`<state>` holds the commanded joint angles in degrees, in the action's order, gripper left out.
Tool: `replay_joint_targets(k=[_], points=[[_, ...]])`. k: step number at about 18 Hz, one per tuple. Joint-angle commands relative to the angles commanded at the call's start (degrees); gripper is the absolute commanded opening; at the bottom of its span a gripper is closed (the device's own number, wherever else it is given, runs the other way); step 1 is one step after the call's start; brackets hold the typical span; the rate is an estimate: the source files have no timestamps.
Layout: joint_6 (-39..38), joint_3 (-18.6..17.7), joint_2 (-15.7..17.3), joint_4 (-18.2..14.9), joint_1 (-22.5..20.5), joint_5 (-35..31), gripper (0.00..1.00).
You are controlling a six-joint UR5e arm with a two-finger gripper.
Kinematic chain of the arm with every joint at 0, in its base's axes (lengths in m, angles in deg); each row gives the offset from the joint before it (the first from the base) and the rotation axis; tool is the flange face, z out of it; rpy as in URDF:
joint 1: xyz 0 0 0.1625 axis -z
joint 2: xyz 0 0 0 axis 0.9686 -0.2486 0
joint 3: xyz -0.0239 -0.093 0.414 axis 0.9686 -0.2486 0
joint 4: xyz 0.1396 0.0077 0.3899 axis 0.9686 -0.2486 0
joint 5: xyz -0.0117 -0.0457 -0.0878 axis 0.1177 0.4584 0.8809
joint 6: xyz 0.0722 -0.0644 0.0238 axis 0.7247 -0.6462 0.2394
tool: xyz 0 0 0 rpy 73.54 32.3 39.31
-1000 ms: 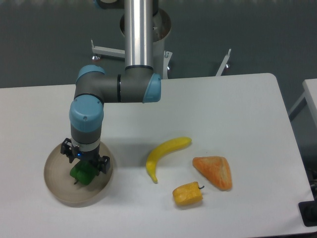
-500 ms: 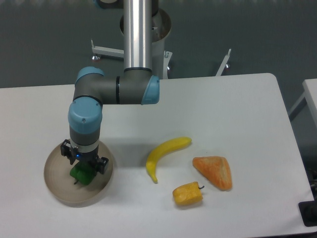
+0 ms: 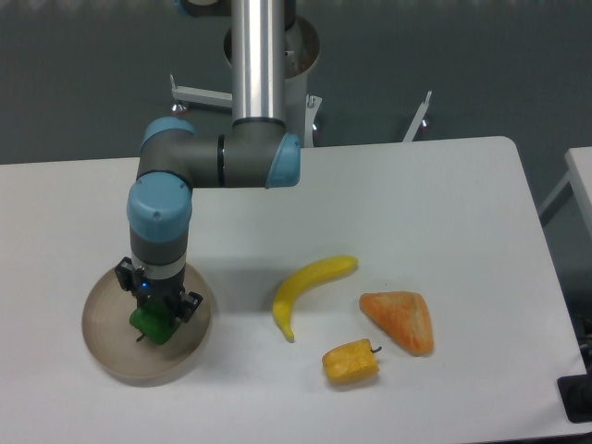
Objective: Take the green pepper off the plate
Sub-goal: 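Lift the green pepper up off the plate toward the banana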
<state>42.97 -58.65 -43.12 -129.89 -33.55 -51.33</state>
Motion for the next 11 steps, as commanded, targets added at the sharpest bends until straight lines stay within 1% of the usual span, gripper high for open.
replay_joint_targets(k=[3, 5, 7, 10, 11], points=[[6.0, 1.5, 1.0, -3.0, -3.5, -2.3, 0.36], [12.3, 2.4, 1.4, -4.4, -6.3, -4.1, 0.36], [19.1, 2.8, 2.5, -5.0, -9.7, -6.3, 0.37], [28.1, 4.7, 2.6, -8.1, -15.1, -9.1, 0.37], [30.3, 5.0, 2.6, -8.2, -16.6, -10.2, 0.37]])
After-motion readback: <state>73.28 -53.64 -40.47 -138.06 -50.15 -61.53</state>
